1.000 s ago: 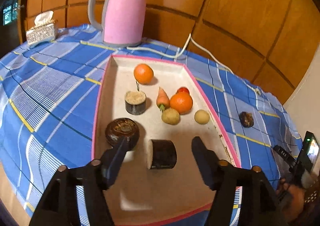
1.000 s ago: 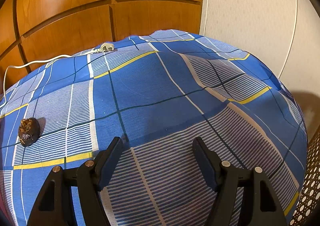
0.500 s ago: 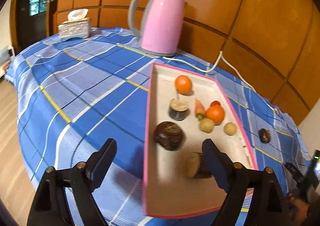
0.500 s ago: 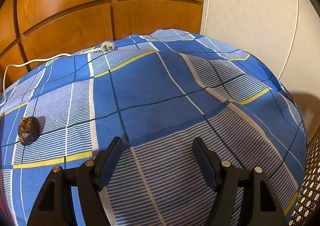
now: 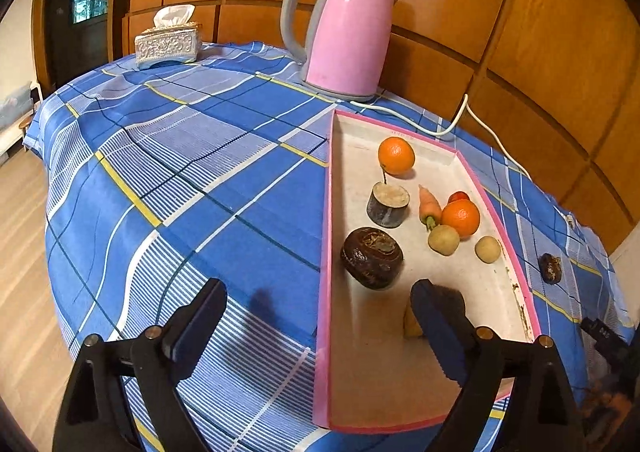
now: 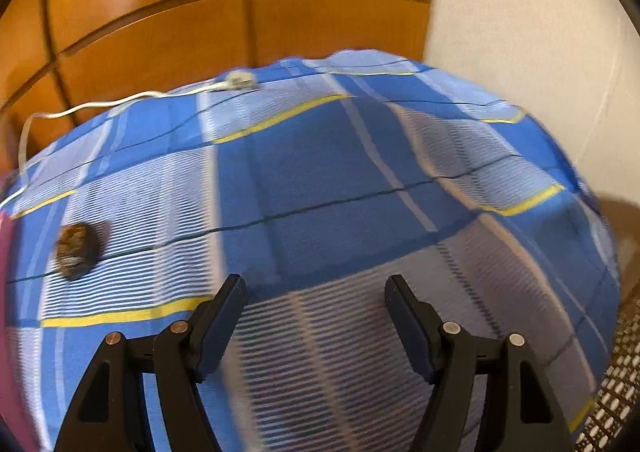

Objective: Organize fruits
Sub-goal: 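Withdraw the left tool from the tray, then move the right tool to the dark round item and close on it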

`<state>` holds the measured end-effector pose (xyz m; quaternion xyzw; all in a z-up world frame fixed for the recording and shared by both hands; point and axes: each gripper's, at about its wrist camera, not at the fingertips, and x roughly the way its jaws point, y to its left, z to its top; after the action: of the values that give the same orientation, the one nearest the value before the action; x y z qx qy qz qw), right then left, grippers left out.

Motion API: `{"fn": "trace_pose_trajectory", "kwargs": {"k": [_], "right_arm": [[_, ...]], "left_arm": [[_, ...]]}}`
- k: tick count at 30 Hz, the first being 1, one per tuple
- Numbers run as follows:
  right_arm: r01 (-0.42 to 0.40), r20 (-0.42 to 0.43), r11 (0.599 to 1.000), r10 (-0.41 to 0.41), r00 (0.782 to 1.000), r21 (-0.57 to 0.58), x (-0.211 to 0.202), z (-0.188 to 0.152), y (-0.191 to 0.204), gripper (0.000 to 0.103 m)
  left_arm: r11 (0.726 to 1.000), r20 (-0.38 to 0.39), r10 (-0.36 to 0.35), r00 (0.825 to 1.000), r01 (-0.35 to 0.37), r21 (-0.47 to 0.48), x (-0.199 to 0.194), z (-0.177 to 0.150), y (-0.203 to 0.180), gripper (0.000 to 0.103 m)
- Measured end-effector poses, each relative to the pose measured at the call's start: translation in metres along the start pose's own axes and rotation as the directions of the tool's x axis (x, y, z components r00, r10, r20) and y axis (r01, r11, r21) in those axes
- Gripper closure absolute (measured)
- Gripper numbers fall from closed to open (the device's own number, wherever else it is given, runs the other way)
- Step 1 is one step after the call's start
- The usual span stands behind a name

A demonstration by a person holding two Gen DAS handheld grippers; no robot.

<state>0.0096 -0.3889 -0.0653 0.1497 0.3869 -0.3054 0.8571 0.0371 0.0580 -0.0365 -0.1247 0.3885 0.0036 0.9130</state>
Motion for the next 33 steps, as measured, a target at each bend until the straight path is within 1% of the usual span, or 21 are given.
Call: {"fn": "trace_pose_trajectory", "kwargs": {"k": [3, 5, 6, 8, 9, 11, 12, 15, 18, 23, 33], "right_arm": [[-0.081, -0.019, 0.995, 0.081, 0.997, -0.056, -0.002, 0.000, 0.018, 0.030], [-0.144, -0.034, 0.986, 0.142, 0.989, -0.078, -0.004, -0.001, 0.030, 0.030], [-0.187, -0.048, 0.979, 0.183, 0.982, -0.087, -0.004, -0.001, 0.037, 0.030], [-0.247, -0.067, 0.964, 0.241, 0.968, -0.100, -0.004, 0.002, 0.049, 0.030], [-0.284, -0.080, 0.953, 0.276, 0.958, -0.105, -0.003, 0.003, 0.056, 0.030], [-0.334, -0.099, 0.935, 0.323, 0.941, -0.118, -0.004, 0.005, 0.069, 0.030], [-0.346, -0.103, 0.929, 0.334, 0.937, -0.129, -0.004, 0.005, 0.074, 0.030], [-0.365, -0.115, 0.918, 0.350, 0.930, -0.156, -0.003, 0.007, 0.087, 0.030], [-0.373, -0.121, 0.909, 0.355, 0.927, -0.188, -0.001, 0.012, 0.096, 0.030], [-0.366, -0.127, 0.902, 0.345, 0.930, -0.229, 0.005, 0.021, 0.112, 0.030], [-0.362, -0.140, 0.893, 0.335, 0.932, -0.269, 0.016, 0.033, 0.134, 0.028]], "left_arm": [[1.000, -0.004, 0.006, 1.000, -0.006, 0.009, 0.001, -0.001, -0.001, 0.009], [1.000, -0.007, 0.007, 1.000, -0.007, 0.014, 0.001, -0.002, -0.002, 0.009], [1.000, -0.008, 0.010, 1.000, -0.010, 0.017, 0.001, -0.002, -0.002, 0.009], [1.000, -0.012, 0.016, 1.000, -0.015, 0.021, 0.002, -0.002, -0.002, 0.009], [1.000, -0.014, 0.017, 1.000, -0.017, 0.022, 0.002, -0.002, -0.001, 0.009], [1.000, -0.018, 0.022, 1.000, -0.021, 0.022, 0.003, -0.003, -0.001, 0.009], [1.000, -0.018, 0.023, 1.000, -0.023, 0.021, 0.003, -0.003, 0.000, 0.009], [0.999, -0.021, 0.028, 0.999, -0.028, 0.021, 0.004, -0.003, 0.000, 0.008], [0.999, -0.022, 0.031, 0.999, -0.031, 0.018, 0.004, -0.003, 0.000, 0.008], [0.999, -0.026, 0.037, 0.999, -0.037, 0.006, 0.005, -0.003, 0.002, 0.007], [0.999, -0.039, 0.049, 0.998, -0.049, 0.002, 0.008, -0.004, 0.003, 0.007]]}}
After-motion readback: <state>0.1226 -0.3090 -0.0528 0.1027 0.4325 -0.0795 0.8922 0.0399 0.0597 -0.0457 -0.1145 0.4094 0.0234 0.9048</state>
